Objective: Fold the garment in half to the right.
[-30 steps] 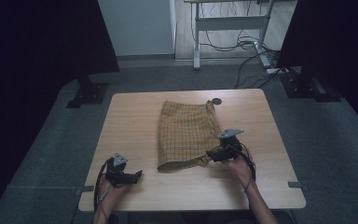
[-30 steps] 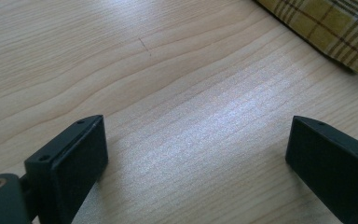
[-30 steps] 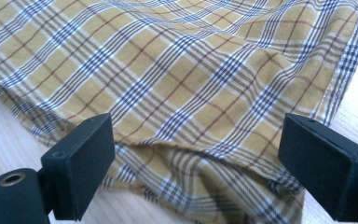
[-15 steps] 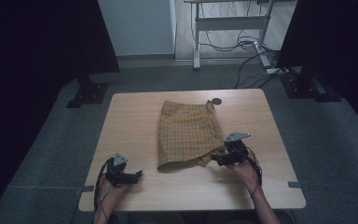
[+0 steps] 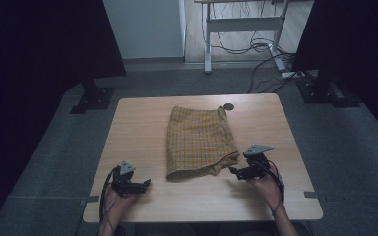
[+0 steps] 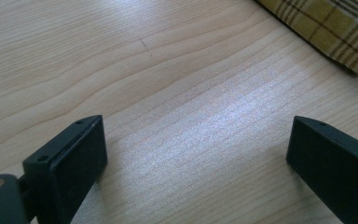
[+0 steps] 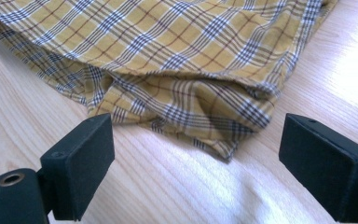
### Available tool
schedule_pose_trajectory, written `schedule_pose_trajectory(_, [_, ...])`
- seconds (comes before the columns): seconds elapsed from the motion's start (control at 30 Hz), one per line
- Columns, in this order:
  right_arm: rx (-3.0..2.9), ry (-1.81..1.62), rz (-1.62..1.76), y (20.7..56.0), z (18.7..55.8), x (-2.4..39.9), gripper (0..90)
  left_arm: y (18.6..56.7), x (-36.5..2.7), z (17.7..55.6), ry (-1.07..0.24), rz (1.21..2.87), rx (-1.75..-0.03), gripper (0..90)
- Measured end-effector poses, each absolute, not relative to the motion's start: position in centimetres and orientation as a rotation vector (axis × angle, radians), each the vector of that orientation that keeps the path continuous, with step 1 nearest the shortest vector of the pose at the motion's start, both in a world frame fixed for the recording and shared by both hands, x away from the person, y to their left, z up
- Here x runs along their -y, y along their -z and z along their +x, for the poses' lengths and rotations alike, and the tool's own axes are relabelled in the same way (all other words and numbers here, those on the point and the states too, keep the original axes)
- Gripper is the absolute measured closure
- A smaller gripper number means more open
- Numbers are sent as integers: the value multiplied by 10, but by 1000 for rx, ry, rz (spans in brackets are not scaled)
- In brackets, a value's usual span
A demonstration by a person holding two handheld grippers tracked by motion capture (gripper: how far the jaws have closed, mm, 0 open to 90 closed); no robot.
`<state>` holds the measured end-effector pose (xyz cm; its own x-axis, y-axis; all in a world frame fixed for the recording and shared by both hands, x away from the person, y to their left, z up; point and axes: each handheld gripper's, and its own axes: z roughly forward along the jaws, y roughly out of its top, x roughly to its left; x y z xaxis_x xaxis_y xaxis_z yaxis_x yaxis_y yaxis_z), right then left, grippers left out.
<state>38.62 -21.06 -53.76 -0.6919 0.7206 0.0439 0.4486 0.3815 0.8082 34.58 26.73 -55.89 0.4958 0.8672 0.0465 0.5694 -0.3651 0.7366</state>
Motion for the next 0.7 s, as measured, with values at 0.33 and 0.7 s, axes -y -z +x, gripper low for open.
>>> schedule_pose_trajectory(0.33, [-2311,-1206,1038,540,374,225,100,559,-267,346,-576,2074,-1176,51])
schedule_pose_trajectory(0.7, [-2295,-1202,1070,545,361,242,102,559,-267,346,-576,2073,-1179,51])
